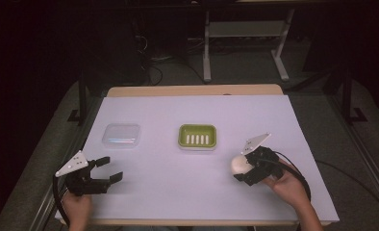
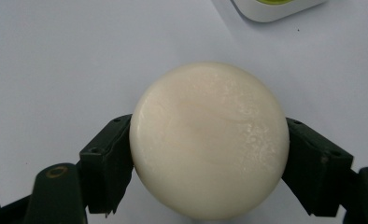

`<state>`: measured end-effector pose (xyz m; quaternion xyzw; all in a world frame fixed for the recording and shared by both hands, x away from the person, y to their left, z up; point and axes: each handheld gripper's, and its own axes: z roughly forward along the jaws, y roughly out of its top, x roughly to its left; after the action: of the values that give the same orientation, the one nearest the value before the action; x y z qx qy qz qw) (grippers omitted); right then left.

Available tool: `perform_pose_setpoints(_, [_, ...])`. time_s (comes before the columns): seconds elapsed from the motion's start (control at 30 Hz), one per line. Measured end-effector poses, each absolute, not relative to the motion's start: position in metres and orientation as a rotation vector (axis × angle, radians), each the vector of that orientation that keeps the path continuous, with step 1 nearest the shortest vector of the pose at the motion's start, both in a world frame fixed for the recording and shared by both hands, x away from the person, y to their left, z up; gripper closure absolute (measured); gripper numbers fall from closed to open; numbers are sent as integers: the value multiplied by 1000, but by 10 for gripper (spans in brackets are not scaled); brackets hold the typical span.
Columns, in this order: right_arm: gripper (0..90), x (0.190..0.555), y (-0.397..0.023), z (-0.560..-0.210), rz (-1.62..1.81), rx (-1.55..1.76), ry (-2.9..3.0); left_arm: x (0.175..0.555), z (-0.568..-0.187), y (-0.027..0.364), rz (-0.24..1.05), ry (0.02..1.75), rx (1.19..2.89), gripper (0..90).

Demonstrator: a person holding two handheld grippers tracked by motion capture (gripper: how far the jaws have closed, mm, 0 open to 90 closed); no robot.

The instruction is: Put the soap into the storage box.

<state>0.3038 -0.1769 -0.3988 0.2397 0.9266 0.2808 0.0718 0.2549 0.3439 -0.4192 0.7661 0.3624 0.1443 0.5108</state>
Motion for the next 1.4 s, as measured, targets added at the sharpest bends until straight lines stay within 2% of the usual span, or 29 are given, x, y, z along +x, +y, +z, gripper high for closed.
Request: perform_pose_setpoints(1.4, [232, 339, -145, -372, 875, 616, 2819, 254, -419, 348, 352, 875, 1839, 145])
